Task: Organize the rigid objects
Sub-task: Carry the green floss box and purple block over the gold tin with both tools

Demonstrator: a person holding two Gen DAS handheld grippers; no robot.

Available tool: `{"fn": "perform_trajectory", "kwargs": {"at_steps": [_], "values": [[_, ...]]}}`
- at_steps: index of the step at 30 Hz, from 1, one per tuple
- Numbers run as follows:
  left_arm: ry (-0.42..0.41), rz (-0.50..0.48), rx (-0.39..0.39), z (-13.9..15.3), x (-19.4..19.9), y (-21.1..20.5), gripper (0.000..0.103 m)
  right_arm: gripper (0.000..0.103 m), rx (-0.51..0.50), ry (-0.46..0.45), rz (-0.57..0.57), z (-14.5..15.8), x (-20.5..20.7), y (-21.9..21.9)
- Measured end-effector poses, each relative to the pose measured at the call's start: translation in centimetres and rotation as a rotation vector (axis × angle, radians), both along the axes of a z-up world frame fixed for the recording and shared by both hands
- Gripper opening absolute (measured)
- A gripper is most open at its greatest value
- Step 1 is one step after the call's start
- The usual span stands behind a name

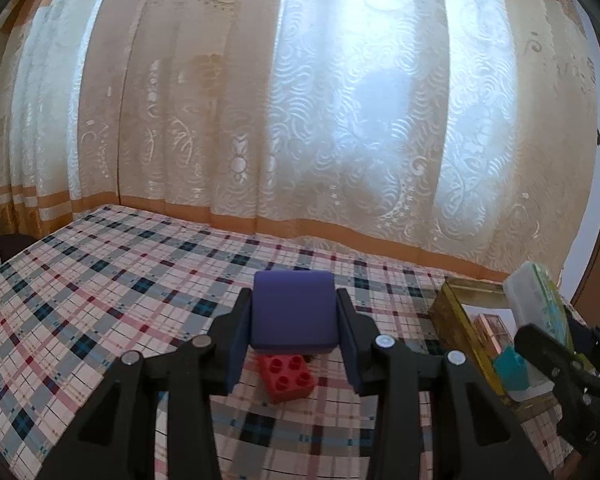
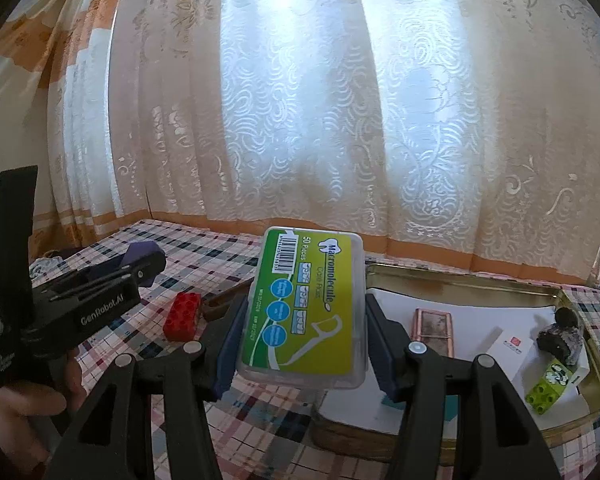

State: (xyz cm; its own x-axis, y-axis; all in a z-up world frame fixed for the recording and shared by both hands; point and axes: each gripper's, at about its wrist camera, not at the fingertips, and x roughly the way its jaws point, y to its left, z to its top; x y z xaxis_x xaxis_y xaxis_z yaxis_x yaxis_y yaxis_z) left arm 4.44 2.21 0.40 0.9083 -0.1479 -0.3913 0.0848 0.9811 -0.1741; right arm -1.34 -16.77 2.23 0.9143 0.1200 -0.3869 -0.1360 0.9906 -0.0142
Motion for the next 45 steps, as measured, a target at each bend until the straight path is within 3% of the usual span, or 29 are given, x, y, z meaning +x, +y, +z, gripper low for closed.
{"fn": "perform_trajectory", "kwargs": {"at_steps": [15, 32, 45], "values": [[-0.01, -0.058, 0.04, 0.4, -1.1, -4.9, 0.039, 0.058, -0.015, -0.032, -0.054, 0.8, -1.0, -3.7], [-0.019, -0.117, 0.028, 1.1, -1.6, -8.6, 0.039, 0.058, 0.023, -0.027, -0.136, 1.1, -1.2, -8.5], [-0.039, -0.196, 0.064, 2.0, -1.4, -14.1, 0.039, 0.058, 0.007, -0.032, -0.219, 1.4, -1.0, -12.3]]}}
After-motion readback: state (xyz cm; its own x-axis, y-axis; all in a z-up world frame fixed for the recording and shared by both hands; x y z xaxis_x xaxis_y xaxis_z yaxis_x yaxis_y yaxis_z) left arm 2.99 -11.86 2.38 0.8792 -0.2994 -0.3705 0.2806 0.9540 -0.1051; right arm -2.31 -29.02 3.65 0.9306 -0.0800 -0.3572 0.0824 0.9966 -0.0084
